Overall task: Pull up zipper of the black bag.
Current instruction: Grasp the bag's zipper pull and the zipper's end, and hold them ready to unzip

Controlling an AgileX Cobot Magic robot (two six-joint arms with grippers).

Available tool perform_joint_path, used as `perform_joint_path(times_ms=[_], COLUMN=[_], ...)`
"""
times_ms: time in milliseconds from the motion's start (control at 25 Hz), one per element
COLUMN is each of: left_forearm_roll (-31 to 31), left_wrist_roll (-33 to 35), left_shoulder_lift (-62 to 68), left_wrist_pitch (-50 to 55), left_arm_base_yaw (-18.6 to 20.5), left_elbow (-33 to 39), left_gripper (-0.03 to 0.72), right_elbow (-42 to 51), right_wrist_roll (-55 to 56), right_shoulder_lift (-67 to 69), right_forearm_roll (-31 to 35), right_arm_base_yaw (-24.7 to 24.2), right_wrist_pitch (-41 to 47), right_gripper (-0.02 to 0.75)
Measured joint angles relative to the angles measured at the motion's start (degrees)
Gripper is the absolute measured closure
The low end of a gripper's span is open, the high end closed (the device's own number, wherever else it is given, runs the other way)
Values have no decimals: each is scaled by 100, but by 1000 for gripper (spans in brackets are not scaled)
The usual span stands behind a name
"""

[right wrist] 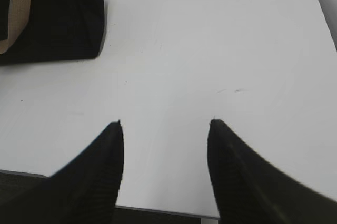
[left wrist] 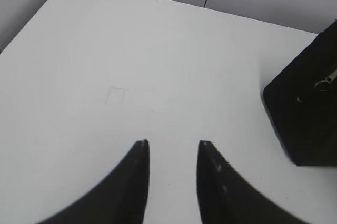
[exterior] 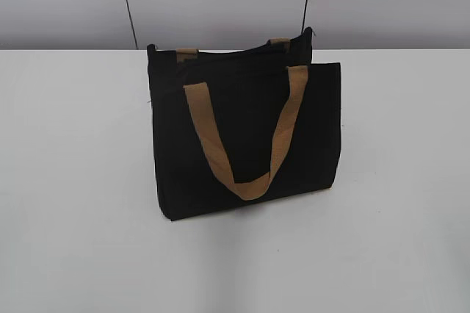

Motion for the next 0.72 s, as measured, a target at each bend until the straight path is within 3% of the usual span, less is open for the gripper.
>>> perform_joint_path(times_ms=[560,720], left_forearm_roll=[0,-80], left_wrist_roll=[0,235], left_shoulder_lift=[67,560], left_wrist_pitch=[-34,-338], left_arm_base_yaw=[0,0], left_elbow=[-12,-325], left_gripper=[452,452], right_elbow=[0,0], right_wrist_roll=[0,0], right_shoulder_lift=[0,0], right_forearm_roll=[0,0], right_arm_base_yaw=[0,0], right_wrist_pitch=[0,0], right_gripper=[337,337])
